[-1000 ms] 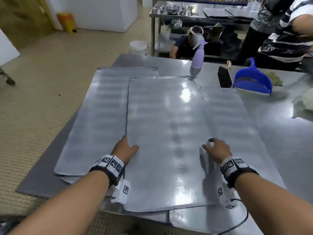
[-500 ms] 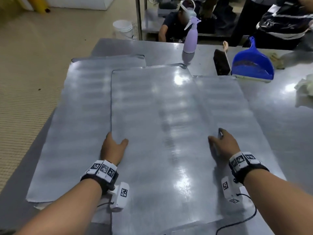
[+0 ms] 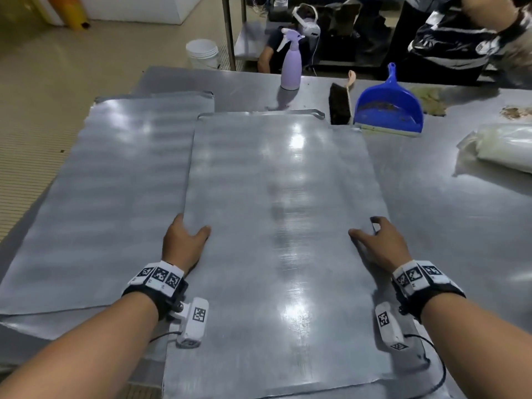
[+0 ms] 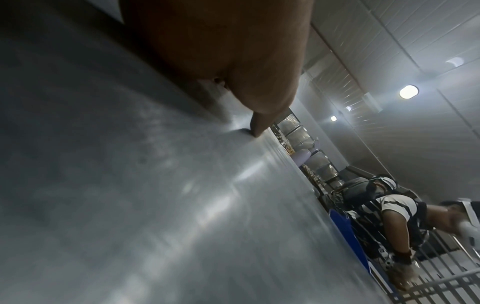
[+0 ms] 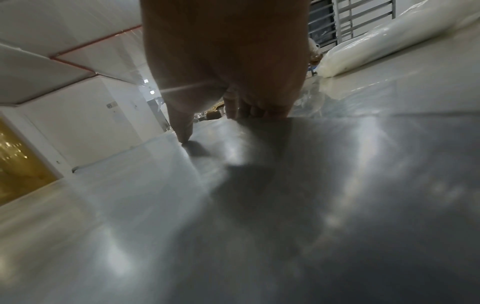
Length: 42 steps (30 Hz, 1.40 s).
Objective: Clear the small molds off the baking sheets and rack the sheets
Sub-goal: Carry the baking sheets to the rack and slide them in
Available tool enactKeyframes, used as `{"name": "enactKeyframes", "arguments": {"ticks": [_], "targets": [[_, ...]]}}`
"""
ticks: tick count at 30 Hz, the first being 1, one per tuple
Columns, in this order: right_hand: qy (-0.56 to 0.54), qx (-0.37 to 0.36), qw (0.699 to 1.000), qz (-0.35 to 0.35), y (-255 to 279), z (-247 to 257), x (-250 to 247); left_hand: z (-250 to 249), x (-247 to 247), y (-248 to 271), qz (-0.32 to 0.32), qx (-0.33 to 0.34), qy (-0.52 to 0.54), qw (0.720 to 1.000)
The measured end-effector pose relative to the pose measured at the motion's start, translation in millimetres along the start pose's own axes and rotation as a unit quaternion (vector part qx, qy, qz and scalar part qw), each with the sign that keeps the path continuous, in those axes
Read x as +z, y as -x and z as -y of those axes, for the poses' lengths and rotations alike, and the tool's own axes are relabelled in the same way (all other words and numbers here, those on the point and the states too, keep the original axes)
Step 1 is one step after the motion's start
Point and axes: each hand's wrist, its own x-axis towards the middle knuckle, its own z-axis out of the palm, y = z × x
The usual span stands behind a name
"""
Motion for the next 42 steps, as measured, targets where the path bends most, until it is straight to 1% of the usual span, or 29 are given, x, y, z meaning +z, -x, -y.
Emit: {"name": "enactKeyframes", "arguments": {"ticks": [5, 11, 18, 23, 26, 28, 30, 32, 36, 42], "targets": [[-0.031, -0.008, 0.999, -0.017, 11, -45, -33, -29, 33, 32, 0.003, 0.018, -0.007, 1.0], [-0.06, -0.001, 0.998, -0.014, 11, -75, -42, -51, 54, 44, 0.004, 0.012, -0.027, 1.0], [-0.047, 0.004, 0.999, 0.008, 8, -85, -37, -37, 59, 29, 0.055, -0.007, -0.086, 0.995], [-0.029, 0.001, 1.0, 0.011, 4, -83, -39, -39, 56, 22, 0.083, -0.015, -0.106, 0.991], [-0.007, -0.008, 1.0, 0.006, 5, -82, -39, -37, 53, 16, 0.094, -0.025, -0.137, 0.986], [0.032, -0.014, 0.999, 0.002, 7, -82, -38, -29, 51, 10, 0.097, -0.033, -0.155, 0.983], [0.084, -0.014, 0.996, -0.002, 9, -83, -38, -39, 46, 20, 0.101, -0.035, -0.168, 0.98], [0.104, -0.016, 0.994, -0.007, 11, -83, -38, -45, 45, 32, 0.099, -0.033, -0.167, 0.98], [0.11, -0.03, 0.993, -0.007, 16, -88, -37, -33, 39, 51, 0.073, -0.032, -0.175, 0.981], [0.087, -0.036, 0.996, -0.006, 15, -96, -39, -26, 37, 68, 0.085, -0.022, -0.206, 0.975]]}}
